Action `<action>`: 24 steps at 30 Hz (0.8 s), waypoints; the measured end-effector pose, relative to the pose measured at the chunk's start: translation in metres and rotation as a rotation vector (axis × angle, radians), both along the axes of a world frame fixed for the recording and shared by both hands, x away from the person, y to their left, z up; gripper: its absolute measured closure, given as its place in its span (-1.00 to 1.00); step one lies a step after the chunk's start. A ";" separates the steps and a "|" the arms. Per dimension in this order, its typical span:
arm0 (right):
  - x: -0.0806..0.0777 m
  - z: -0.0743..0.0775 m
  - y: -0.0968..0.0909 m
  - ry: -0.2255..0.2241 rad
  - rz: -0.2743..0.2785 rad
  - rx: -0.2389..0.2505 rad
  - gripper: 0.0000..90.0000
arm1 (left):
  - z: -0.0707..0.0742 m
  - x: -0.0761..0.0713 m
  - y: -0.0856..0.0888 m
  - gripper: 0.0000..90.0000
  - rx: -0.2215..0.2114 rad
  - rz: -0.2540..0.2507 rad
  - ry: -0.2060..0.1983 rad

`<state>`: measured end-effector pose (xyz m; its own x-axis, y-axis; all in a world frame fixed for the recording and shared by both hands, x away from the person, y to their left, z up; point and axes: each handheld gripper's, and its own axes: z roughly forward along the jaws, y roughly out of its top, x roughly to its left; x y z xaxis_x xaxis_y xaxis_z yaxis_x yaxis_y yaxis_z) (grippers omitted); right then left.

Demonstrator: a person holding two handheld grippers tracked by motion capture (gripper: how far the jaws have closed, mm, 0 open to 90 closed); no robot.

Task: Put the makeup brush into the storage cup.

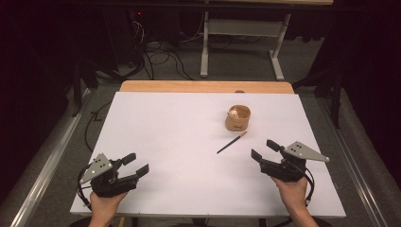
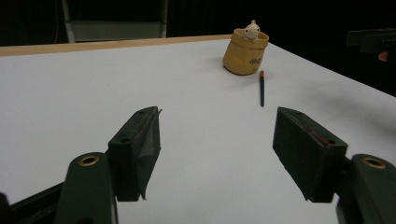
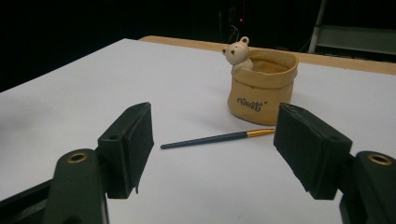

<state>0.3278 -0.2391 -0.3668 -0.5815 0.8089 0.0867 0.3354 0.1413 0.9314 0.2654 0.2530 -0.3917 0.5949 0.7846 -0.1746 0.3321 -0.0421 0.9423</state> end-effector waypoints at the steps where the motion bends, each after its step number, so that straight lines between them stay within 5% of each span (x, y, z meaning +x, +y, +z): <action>1: 0.002 0.001 0.002 0.003 0.000 -0.005 -0.32 | 0.000 0.000 0.000 -0.27 0.001 0.000 0.000; 24: 0.035 0.016 0.031 0.056 -0.019 -0.074 -0.32 | 0.000 0.000 0.000 -0.29 -0.009 -0.004 0.000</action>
<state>0.3629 -0.2080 -0.3506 -0.5617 0.8253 0.0582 0.3900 0.2021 0.8984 0.2652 0.2531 -0.3917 0.5980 0.7807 -0.1817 0.3322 -0.0350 0.9426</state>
